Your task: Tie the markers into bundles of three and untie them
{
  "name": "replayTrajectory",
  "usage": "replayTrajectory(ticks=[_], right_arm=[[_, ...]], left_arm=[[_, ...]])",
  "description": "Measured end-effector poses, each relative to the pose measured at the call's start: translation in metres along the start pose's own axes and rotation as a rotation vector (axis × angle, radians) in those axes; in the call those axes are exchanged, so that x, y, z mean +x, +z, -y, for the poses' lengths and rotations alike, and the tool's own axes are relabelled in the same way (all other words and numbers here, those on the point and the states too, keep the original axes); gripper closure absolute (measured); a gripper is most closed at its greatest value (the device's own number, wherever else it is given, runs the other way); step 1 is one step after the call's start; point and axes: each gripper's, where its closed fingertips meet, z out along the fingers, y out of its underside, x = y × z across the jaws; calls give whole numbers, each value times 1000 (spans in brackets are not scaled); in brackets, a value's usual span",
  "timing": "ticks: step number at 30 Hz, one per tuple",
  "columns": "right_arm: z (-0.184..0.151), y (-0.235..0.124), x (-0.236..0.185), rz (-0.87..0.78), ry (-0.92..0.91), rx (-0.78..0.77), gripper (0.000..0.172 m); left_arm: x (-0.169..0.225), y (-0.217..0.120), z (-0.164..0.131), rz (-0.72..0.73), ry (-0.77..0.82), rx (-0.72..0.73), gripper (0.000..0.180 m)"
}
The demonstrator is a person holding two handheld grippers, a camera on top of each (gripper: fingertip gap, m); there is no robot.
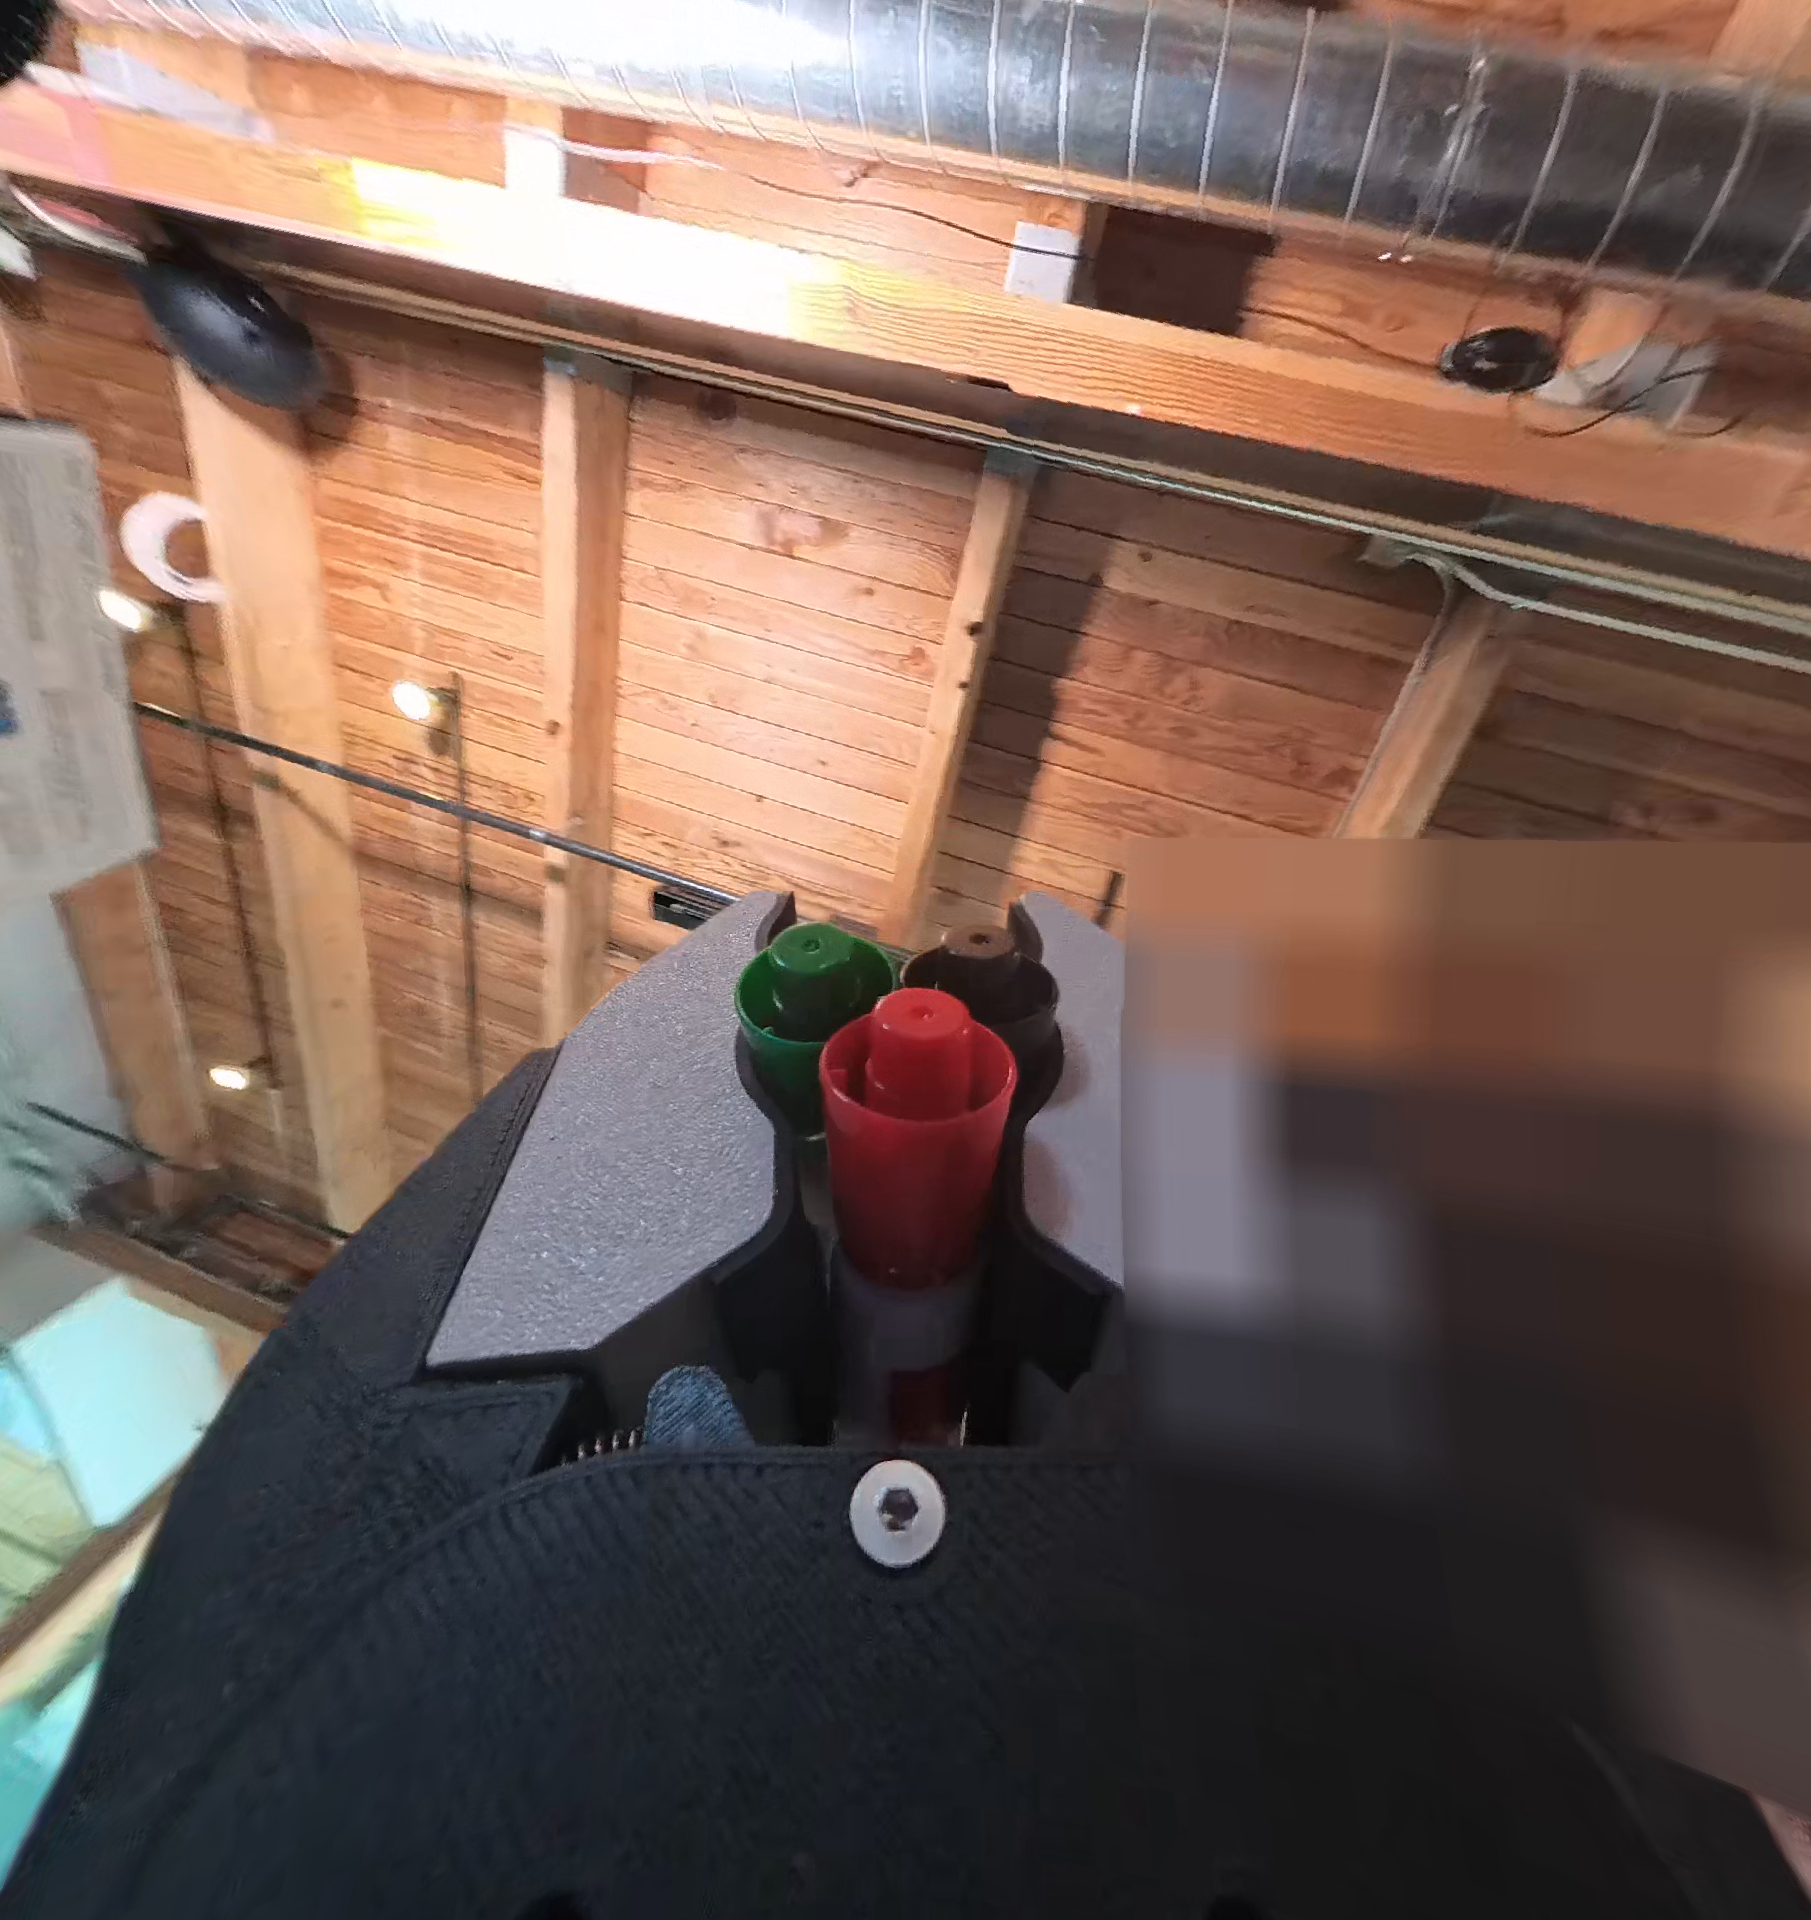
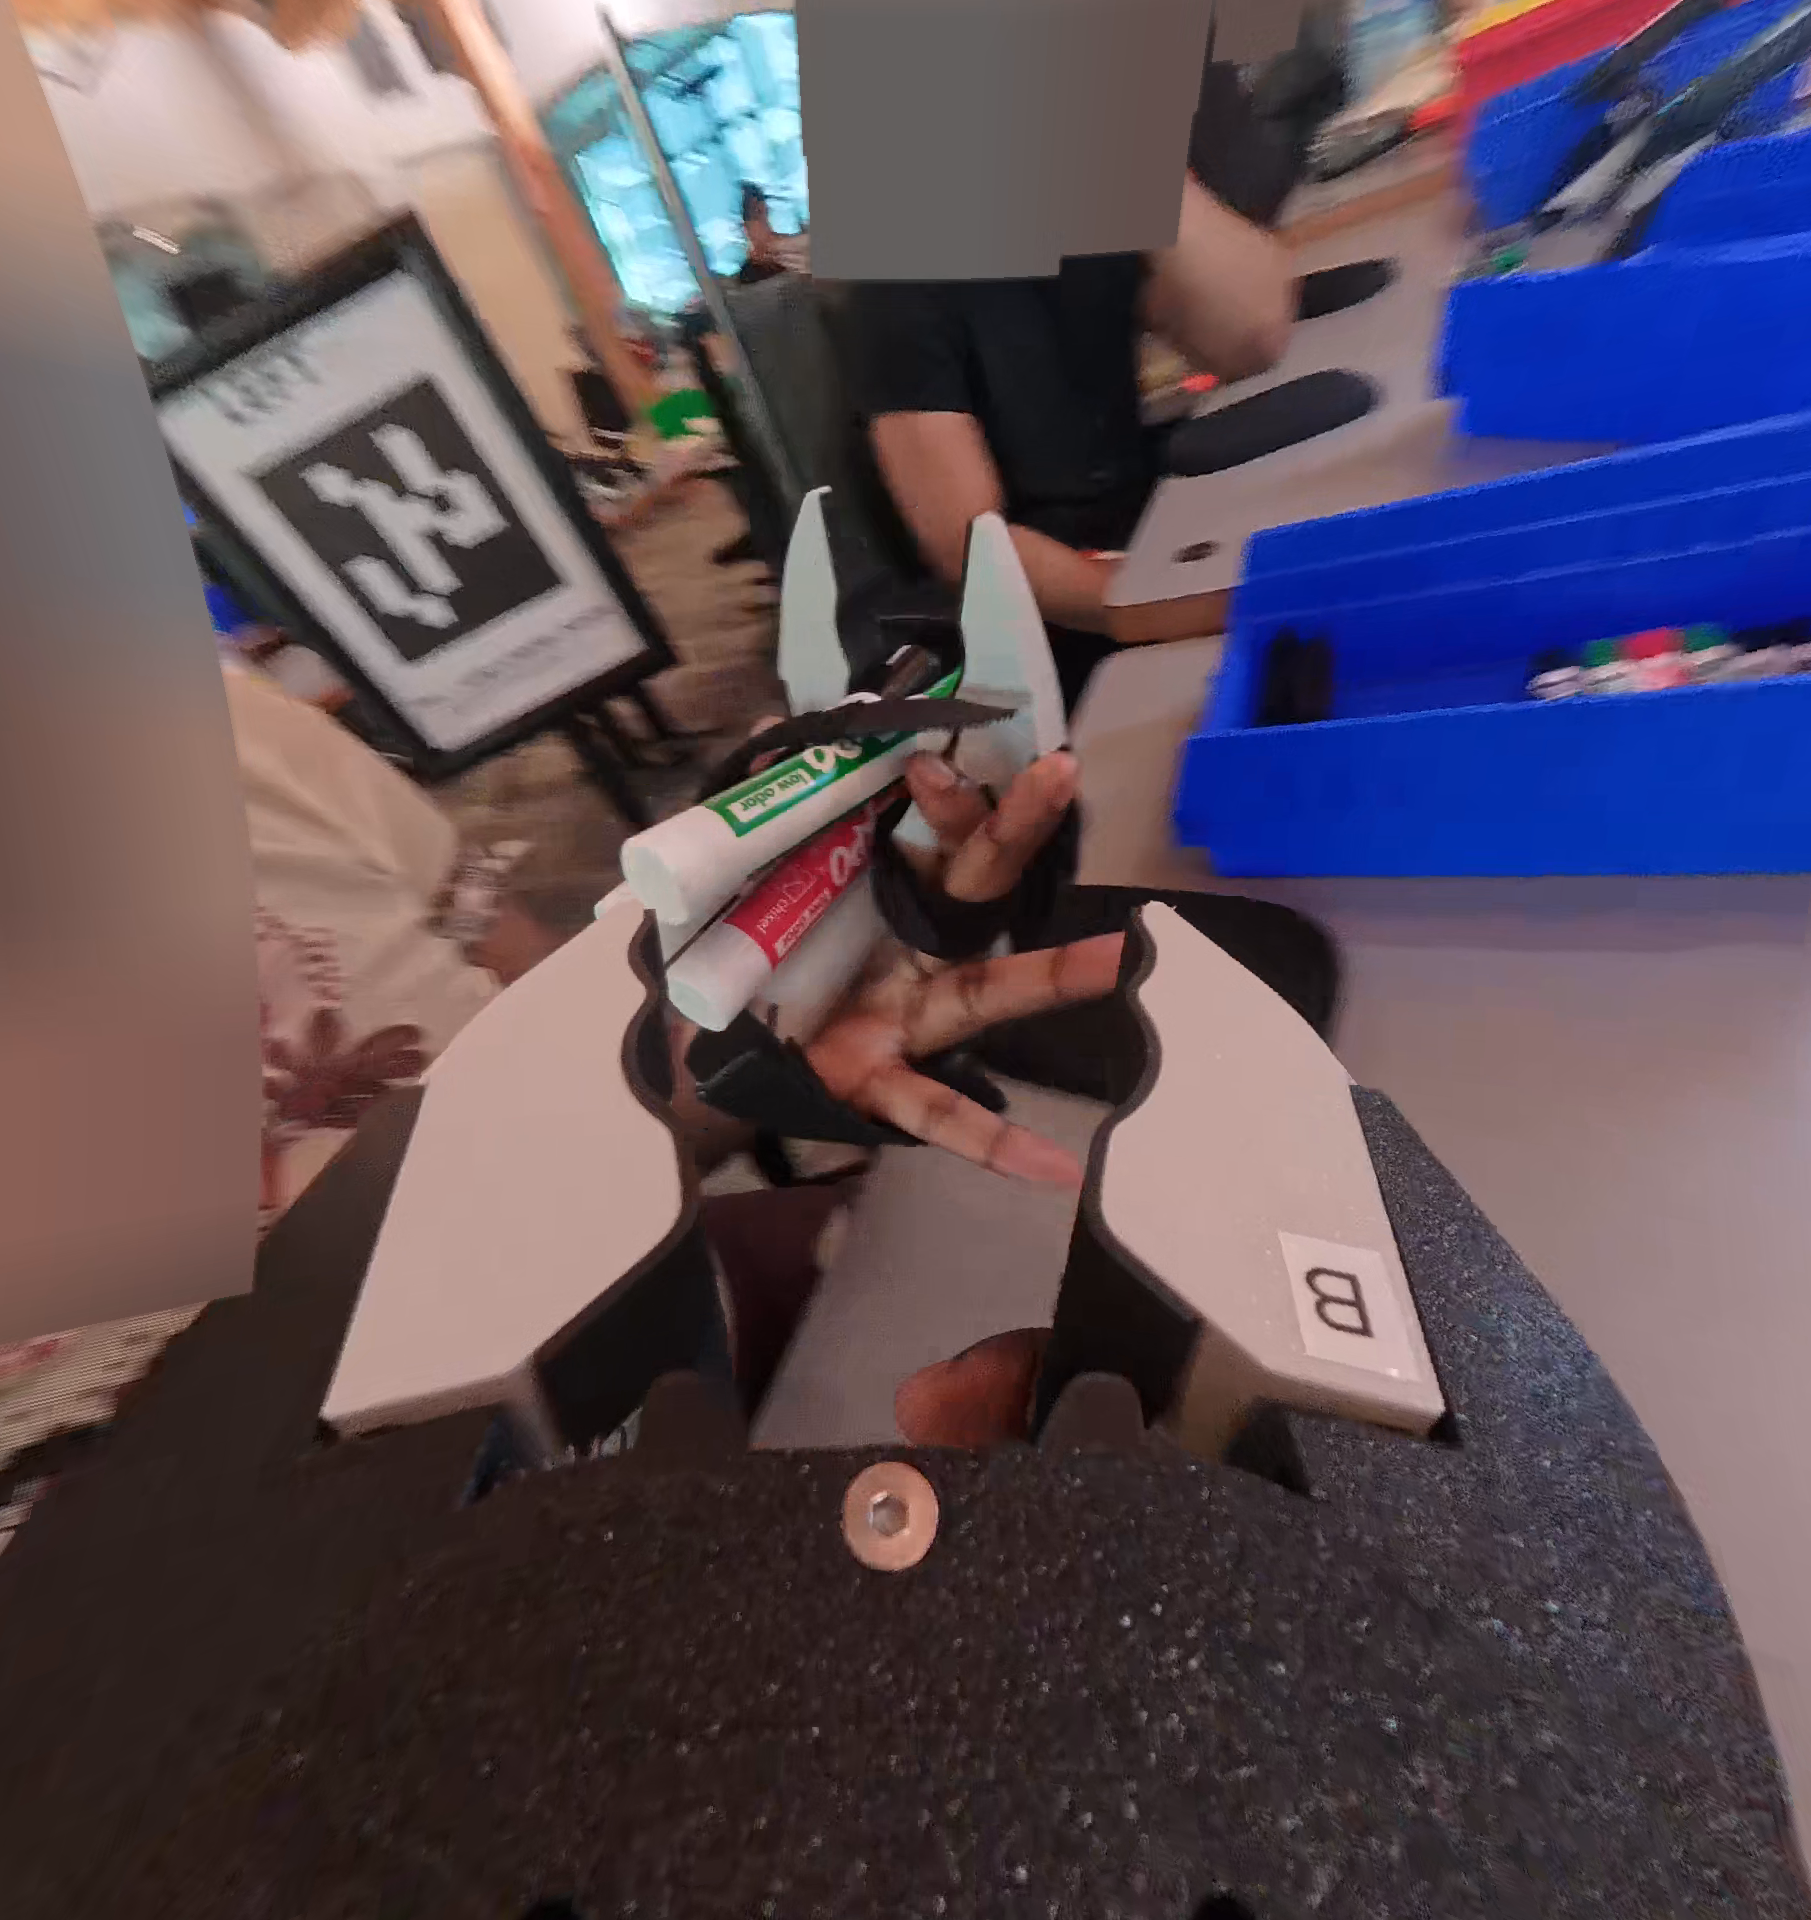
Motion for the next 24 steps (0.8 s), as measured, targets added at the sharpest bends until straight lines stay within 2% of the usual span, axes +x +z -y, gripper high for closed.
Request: replayTrajectory(ticks=[2, 5, 8, 13, 17, 24], right_arm=[[8, -6, 3, -152, -146, 13, 90], [20, -3, -16, -334, -444, 41, 95], [7, 21, -31, -423, -705, -133, 90], [-10, 51, -17, -472, -844, -430, 87], [-23, 52, 7, -527, -802, -634, 100], [-39, 45, 10, -422, -470, -629, 114]], left_arm=[[-7, -4, 10, 89, 82, 21, 141], [-15, -9, 17, 181, 198, -11, 141], [-22, -10, 16, 254, 317, -84, 142], [-28, -8, 8, 312, 408, -141, 142], [-27, -5, -2, 310, 419, -178, 142], [-33, -3, -30, 365, 523, -397, 142]])
